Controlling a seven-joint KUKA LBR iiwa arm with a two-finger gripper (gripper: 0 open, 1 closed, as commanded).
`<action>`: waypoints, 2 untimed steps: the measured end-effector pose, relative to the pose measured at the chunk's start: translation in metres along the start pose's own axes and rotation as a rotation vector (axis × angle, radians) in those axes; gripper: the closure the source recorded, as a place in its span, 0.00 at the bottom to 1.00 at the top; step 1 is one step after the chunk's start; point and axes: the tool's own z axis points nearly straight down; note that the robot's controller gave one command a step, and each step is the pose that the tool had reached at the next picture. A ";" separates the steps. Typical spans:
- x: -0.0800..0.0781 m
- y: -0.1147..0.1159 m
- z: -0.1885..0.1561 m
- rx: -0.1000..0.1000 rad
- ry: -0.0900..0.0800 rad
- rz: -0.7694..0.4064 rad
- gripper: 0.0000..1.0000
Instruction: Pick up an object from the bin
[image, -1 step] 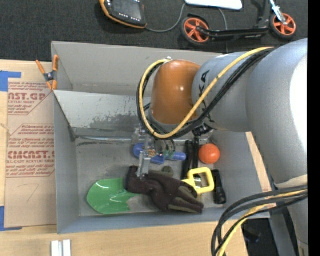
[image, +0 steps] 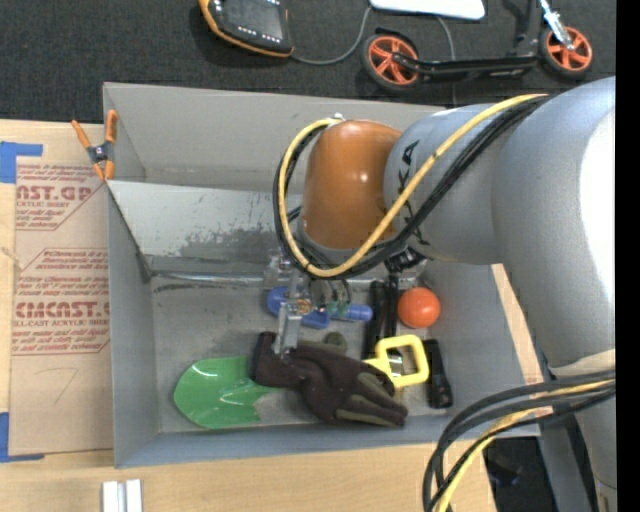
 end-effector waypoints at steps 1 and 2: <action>0.015 -0.034 0.035 0.000 0.001 -0.025 0.00; 0.028 -0.029 0.023 -0.002 -0.003 0.004 0.00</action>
Offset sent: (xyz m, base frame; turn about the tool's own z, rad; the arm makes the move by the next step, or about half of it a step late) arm -0.0299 -0.0299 -0.0225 0.0067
